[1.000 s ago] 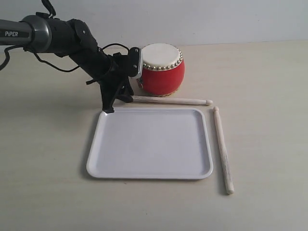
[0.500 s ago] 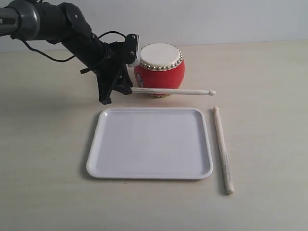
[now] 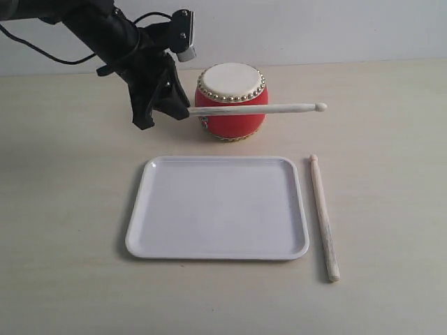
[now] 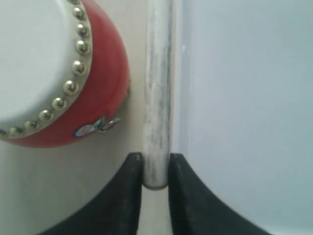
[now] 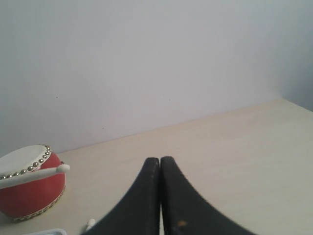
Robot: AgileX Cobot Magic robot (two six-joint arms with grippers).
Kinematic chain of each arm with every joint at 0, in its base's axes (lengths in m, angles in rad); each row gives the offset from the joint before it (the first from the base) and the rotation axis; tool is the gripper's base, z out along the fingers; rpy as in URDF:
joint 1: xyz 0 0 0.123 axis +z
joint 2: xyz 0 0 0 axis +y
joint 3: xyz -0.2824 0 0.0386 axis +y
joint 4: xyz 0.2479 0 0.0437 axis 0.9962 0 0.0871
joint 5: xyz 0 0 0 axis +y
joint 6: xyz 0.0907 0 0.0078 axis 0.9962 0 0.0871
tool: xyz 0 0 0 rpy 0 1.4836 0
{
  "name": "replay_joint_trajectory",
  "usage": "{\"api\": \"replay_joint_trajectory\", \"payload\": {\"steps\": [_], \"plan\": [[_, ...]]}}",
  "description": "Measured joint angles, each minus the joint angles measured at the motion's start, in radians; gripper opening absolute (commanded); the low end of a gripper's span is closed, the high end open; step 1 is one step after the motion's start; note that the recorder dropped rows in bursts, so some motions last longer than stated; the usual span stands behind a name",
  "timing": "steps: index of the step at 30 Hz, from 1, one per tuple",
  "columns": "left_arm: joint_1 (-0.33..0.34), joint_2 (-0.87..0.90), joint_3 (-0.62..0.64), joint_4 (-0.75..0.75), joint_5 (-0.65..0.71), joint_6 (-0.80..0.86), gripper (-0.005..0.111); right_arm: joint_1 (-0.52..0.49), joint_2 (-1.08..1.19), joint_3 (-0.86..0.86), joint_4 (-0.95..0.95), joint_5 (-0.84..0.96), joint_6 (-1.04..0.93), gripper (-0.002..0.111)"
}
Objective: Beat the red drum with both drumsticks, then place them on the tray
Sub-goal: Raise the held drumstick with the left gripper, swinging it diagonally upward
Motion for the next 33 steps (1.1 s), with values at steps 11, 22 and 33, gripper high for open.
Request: {"api": "replay_joint_trajectory", "payload": {"steps": [11,22,33], "plan": [[-0.011,-0.161,0.114,0.013,0.071,-0.155,0.000,0.000,0.000,0.000,0.000,0.000,0.000,0.000],[-0.013,-0.315,0.299,0.023,0.121,-0.298,0.000,0.000,0.000,0.000,0.000,0.000,0.000,0.000],[-0.013,-0.450,0.419,-0.007,0.137,-0.385,0.000,0.000,0.000,0.000,0.250,-0.032,0.198,0.000]]}}
